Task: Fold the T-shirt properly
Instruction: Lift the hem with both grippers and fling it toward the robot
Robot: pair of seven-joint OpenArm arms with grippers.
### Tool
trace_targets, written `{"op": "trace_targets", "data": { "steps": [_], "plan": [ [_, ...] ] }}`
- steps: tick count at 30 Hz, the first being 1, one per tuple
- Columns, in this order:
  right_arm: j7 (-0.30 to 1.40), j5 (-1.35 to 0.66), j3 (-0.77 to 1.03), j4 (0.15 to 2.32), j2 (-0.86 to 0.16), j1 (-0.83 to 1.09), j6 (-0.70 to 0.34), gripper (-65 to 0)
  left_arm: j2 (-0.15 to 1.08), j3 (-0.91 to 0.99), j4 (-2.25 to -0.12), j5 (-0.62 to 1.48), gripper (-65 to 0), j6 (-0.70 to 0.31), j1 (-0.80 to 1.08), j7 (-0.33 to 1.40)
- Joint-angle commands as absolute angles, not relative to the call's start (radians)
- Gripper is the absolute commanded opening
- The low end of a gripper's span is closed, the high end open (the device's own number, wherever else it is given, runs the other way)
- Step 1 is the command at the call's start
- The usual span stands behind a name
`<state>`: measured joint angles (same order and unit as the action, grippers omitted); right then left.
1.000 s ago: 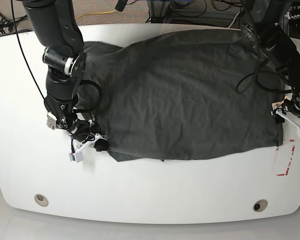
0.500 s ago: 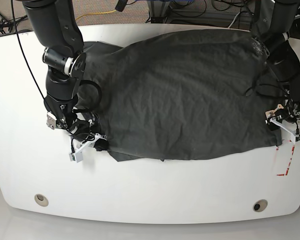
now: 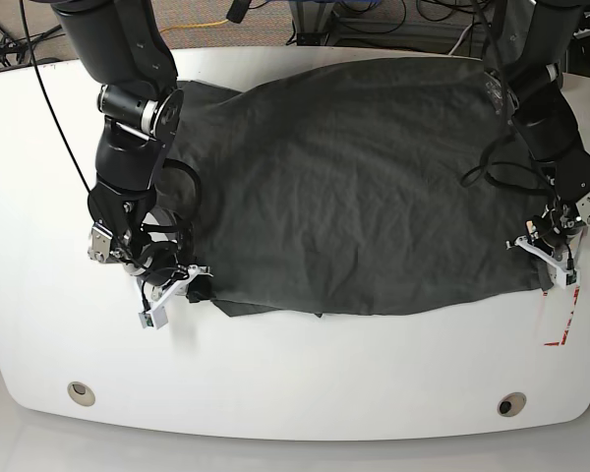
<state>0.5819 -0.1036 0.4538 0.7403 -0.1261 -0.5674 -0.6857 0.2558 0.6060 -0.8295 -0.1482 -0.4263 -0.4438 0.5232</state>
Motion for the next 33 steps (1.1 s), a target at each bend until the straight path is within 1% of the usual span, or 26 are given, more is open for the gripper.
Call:
{"op": "trace_targets", "data": {
  "steps": [1,4,7,11,17,23,28,33],
  "plan": [
    [0.599,-0.120,0.455,0.823,-0.125,-0.587,-0.698,-65.0,0.268,0.587,-0.854,-0.137,-65.0,-0.429,-0.449,0.519],
    [0.654,-0.120,0.455,0.898,-0.119,-0.562,-0.698,-65.0,0.268,0.587,-0.903,-0.136,-65.0,-0.438,-0.421,0.518],
    [0.705,-0.120,0.455,0.992,-0.114,-0.532,-0.698,-65.0,0.262,0.582,-0.997,-0.139,-65.0,-0.490,-0.406,0.527],
    [0.782,-0.122,0.455,1.121,-0.113,-0.478,-0.698,-65.0,0.242,0.585,-1.122,-0.139,-65.0,-0.559,-0.363,0.599],
    [0.789,-0.120,0.453,1.139,-0.120,-0.478,-0.698,-65.0,0.222,0.582,-1.259,-0.139,-65.0,-0.576,-0.349,0.654],
    [0.803,-0.116,0.446,1.138,-0.143,-0.584,-0.698,-65.0,0.197,0.572,-1.379,-0.139,-65.0,-0.576,-0.432,0.756],
    [0.846,-0.122,0.377,1.138,-0.194,-0.700,-0.698,-65.0,0.194,0.573,-1.520,-0.139,-65.0,-0.575,-0.529,0.883],
    [0.885,-0.122,0.325,1.147,-0.222,-0.826,-0.698,-65.0,0.196,0.572,-1.649,-0.143,-65.0,-0.572,-0.641,0.969]
  ]
}}
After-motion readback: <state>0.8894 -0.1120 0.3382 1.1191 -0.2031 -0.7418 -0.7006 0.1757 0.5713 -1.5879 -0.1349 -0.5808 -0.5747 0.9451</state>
